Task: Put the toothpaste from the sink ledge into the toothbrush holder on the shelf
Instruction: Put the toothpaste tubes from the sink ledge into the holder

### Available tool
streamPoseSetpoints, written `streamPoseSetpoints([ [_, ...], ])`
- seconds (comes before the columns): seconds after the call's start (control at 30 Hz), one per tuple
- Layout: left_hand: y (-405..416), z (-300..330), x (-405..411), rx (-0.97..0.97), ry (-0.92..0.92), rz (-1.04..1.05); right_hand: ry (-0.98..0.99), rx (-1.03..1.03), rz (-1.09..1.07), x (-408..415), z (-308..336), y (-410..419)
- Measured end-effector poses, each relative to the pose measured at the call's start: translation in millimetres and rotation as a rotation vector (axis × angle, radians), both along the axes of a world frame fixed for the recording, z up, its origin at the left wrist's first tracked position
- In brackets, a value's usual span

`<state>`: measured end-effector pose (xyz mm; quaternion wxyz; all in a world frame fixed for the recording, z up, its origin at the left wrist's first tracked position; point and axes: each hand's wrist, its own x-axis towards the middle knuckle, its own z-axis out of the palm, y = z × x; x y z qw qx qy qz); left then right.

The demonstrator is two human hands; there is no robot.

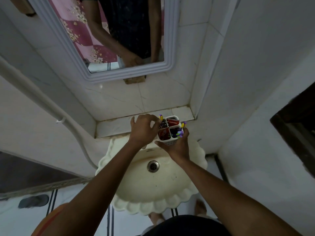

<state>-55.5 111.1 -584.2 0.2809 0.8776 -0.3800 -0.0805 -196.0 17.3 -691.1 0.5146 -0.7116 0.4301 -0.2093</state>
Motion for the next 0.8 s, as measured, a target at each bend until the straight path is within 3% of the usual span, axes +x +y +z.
streamPoseSetpoints([
  [0.13,14,3,18,-0.194,0.065,0.058,-0.031,-0.032,-0.045,9,-1,3],
  [0.4,33,27,44,-0.301,0.015,0.092,-0.141,-0.084,-0.116,18,31,-15],
  [0.57,18,80,43,-0.373,-0.123,0.074,-0.308,-0.205,-0.145,28,109,-40],
  [0.8,-15,188,38,-0.525,-0.347,0.066,-0.563,-0.400,-0.117,36,265,-85],
])
